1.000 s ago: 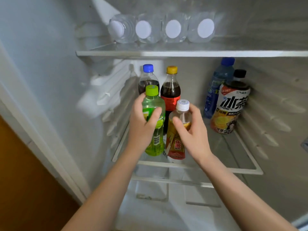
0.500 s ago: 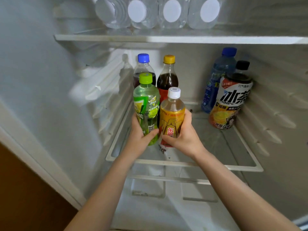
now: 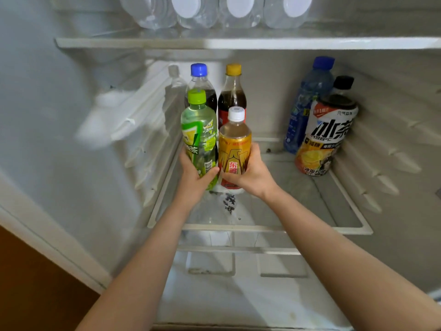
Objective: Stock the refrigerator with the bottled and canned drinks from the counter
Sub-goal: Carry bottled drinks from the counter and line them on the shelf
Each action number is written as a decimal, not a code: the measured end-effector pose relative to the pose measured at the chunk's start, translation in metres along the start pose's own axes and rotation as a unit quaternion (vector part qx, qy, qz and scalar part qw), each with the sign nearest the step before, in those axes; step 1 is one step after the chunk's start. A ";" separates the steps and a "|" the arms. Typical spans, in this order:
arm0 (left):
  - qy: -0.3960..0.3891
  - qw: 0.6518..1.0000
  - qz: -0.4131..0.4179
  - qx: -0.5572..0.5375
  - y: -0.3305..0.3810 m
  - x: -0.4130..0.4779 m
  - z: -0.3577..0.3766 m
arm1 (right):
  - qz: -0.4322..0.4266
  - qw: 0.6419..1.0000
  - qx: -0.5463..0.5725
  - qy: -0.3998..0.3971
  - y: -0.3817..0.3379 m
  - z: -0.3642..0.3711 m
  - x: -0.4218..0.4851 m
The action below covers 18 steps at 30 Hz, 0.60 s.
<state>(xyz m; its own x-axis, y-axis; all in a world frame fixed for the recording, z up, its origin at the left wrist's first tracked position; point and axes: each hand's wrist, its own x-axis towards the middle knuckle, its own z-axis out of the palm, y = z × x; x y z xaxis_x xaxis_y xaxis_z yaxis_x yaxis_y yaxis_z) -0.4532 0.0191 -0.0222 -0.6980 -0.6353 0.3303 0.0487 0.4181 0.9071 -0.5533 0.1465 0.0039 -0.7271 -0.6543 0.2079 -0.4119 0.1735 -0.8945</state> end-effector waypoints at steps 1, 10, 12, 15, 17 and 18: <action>-0.001 1.000 -0.002 0.004 0.002 0.000 0.000 | 0.015 1.000 0.005 0.002 -0.001 0.000 -0.002; 0.113 0.986 0.110 0.055 0.021 -0.069 0.018 | 0.075 0.987 -0.059 0.128 -0.006 -0.022 -0.096; 0.106 0.971 0.213 0.016 0.017 -0.095 0.023 | 0.042 0.979 -0.114 0.162 -0.002 -0.031 -0.137; 0.049 0.956 0.288 -0.037 0.010 -0.137 0.038 | 0.042 0.957 -0.193 0.213 0.012 -0.038 -0.205; -0.026 0.952 0.301 -0.054 0.003 -0.169 0.055 | 0.096 0.943 -0.198 0.248 0.027 -0.037 -0.255; -0.078 0.953 0.288 -0.056 -0.001 -0.186 0.065 | 0.131 0.935 -0.195 0.265 0.036 -0.035 -0.281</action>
<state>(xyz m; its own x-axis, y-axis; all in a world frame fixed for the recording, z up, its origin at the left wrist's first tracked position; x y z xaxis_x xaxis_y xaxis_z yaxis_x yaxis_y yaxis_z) -0.3696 0.1787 -0.1014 -0.6291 -0.2135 0.7474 0.5261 0.5909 0.6116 -0.3825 0.3624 -0.0731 -0.9589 -0.1134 0.2600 -0.2747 0.5996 -0.7517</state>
